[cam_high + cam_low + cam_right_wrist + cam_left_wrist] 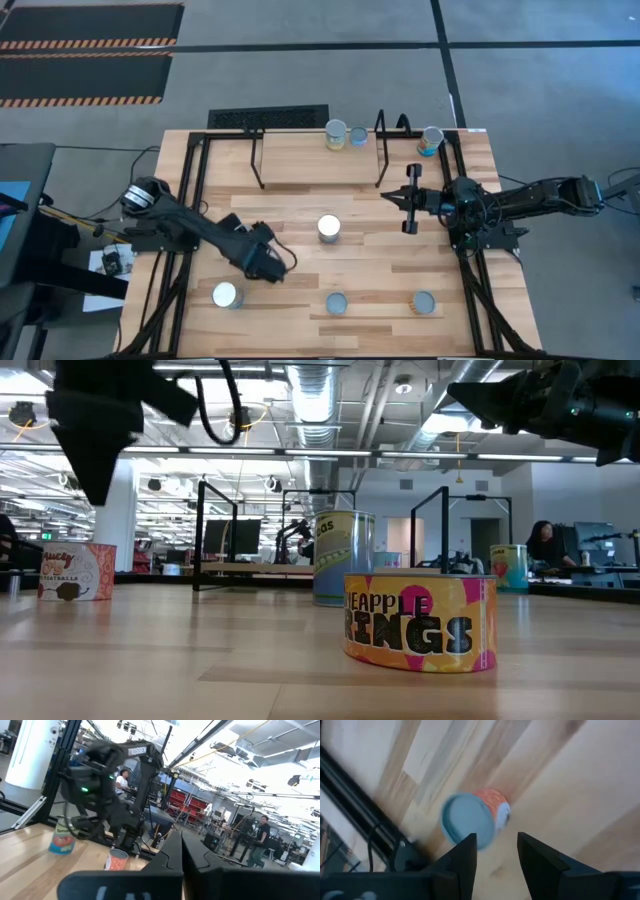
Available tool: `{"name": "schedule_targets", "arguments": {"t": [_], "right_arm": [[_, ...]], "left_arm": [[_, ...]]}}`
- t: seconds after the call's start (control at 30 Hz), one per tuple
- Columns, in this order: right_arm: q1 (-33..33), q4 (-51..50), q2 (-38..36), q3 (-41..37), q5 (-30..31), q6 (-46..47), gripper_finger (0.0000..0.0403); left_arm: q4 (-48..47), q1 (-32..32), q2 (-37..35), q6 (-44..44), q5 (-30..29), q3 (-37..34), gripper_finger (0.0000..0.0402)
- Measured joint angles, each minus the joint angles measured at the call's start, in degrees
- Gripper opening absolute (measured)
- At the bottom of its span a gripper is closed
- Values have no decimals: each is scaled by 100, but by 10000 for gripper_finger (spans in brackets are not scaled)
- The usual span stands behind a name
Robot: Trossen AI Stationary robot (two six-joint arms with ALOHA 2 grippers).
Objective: Pick and place cans onto a shelf
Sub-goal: Put the canned meatballs on the shelf
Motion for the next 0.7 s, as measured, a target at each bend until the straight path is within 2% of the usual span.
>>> {"name": "schedule_targets", "arguments": {"t": [0.13,0.33,0.5,0.7], "right_arm": [[2,4,0,0,-2,-8,6],[4,99,-2,-2,-1,-22,5],[79,97,0,-2,0,13,5],[197,261,0,-2,4,-69,5]], "left_arm": [[726,307,-610,290,244,-779,130],[1537,502,-1492,44,421,-1826,130],[2220,610,-1668,281,635,-2324,130],[2270,727,-1587,522,583,-2566,128]]}}
